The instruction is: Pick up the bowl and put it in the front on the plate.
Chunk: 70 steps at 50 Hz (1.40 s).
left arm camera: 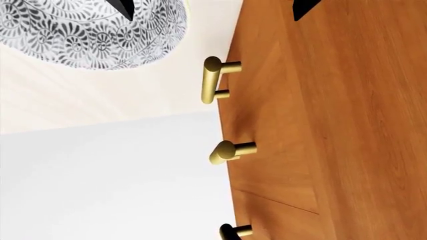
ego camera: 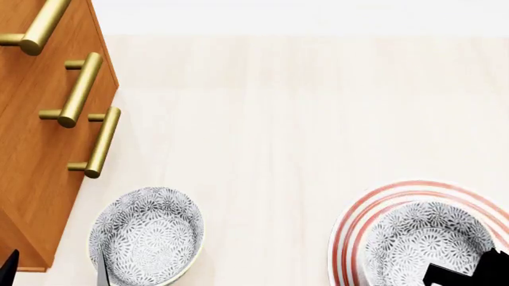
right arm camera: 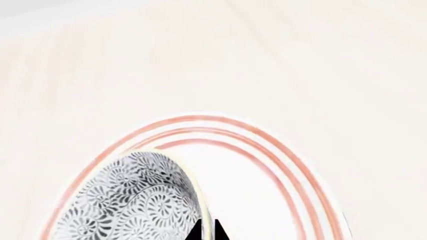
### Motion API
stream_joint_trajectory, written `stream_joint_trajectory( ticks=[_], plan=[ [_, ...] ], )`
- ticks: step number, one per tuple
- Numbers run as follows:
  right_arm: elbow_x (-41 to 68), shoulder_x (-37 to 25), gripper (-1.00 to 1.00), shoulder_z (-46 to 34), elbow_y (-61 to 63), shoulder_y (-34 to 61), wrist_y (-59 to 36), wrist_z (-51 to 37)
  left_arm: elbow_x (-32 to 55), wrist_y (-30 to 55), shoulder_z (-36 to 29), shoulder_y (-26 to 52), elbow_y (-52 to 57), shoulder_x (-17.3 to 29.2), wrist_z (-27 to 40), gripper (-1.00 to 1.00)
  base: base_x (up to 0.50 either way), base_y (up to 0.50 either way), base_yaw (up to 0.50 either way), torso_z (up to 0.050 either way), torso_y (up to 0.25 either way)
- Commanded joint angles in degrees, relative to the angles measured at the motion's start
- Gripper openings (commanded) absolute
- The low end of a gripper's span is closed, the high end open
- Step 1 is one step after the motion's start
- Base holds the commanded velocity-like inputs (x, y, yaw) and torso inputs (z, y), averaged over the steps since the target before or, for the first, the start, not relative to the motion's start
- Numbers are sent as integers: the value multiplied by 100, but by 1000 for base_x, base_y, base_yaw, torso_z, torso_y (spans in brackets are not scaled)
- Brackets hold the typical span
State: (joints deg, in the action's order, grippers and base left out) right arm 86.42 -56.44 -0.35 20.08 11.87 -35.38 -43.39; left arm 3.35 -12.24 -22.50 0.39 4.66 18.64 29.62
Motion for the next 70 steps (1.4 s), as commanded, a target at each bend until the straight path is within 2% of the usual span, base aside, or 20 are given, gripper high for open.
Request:
stream_joint_trajectory(
  ticks=[1, 13, 14, 35, 44, 51, 60, 70],
  plan=[
    [-238, 189, -100, -98, -188, 44, 28, 168, -25, 10, 33, 1, -10, -37, -58, 100, 0, 0, 0, 0, 0],
    [-492, 155, -100, -209, -192, 213, 15, 329, -15, 7, 11, 5, -16, -24, -49, 100, 0, 0, 0, 0, 0],
    [-495, 140, 100, -203, -174, 228, 12, 331, -18, 3, 9, 4, -16, -22, -48, 100, 0, 0, 0, 0, 0],
    [-293, -428, 100, 325, -47, 710, -30, -253, 9, 13, -28, 9, 3, -1, -35, 100, 0, 0, 0, 0, 0],
    [-350, -523, 100, 735, 53, 449, 128, -1014, 24, 46, -15, 15, 50, 18, -8, 100, 0, 0, 0, 0, 0],
    [-364, -540, 100, 1297, 413, -101, 311, -1502, -63, 81, 31, -12, 251, 74, 86, 100, 0, 0, 0, 0, 0],
    [-1867, -284, 100, 1788, 1215, -686, 949, -1805, -125, 53, 57, -36, 358, 118, 148, 100, 0, 0, 0, 0, 0],
    [-3937, 240, 100, 1482, 1570, -873, 1916, -1624, -61, 134, 224, -22, 627, 209, 243, 100, 0, 0, 0, 0, 0]
  ],
)
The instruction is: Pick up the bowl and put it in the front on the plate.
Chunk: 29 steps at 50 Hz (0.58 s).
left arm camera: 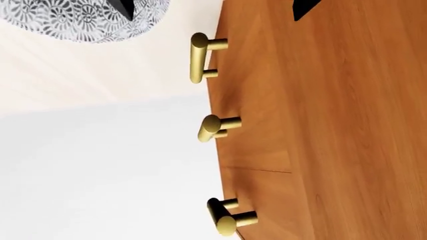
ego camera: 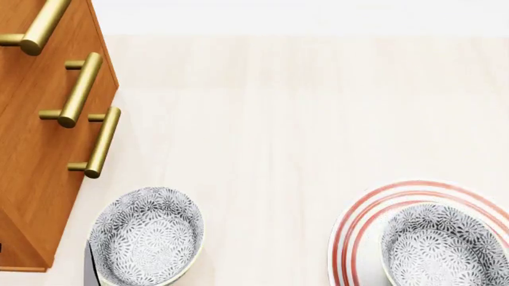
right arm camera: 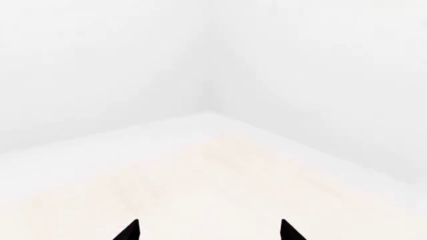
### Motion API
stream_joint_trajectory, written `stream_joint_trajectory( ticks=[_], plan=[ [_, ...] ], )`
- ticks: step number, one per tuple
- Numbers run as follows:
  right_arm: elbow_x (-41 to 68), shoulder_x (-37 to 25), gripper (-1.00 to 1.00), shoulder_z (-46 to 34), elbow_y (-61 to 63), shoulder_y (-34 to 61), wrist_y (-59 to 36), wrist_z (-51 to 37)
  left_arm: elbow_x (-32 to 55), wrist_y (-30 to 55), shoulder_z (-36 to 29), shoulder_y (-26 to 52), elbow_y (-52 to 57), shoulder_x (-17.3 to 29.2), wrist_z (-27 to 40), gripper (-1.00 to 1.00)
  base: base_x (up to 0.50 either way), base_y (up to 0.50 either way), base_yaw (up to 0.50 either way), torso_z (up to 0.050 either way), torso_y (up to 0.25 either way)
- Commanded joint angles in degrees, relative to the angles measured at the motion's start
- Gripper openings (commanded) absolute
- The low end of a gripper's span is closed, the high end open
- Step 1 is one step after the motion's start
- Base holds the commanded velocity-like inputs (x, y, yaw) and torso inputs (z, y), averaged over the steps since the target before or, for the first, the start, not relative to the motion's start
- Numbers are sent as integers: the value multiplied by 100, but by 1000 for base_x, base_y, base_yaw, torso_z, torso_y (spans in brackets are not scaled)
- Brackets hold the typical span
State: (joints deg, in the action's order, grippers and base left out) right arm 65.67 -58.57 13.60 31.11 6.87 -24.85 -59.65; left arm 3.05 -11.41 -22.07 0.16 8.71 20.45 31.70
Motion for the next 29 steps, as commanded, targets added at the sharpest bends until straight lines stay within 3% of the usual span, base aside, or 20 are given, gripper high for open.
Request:
stream_joint_trajectory(
  ticks=[1, 5, 11, 17, 29],
  plan=[
    [-2310, 527, 100, 79, 490, -427, 1098, -1, -30, 60, 194, -2, 255, 32, 48, 100, 0, 0, 0, 0, 0],
    [-3825, 804, 100, -287, 459, -459, 2063, 125, -67, 46, 187, -44, 323, 46, 76, 100, 0, 0, 0, 0, 0],
    [-4622, 1217, 100, -792, 253, -435, 2743, 197, -121, 6, 229, -109, 469, 114, 124, 100, 0, 0, 0, 0, 0],
    [-5162, 1434, 100, -1114, 195, -539, 3291, 293, -462, -302, 435, -365, 939, 267, 404, 100, 0, 0, 0, 0, 0],
    [-5514, 1855, 100, -1853, -66, -283, 3531, 470, -428, -314, 918, -617, 1658, 517, 652, 100, 0, 0, 0, 0, 0]
  ],
)
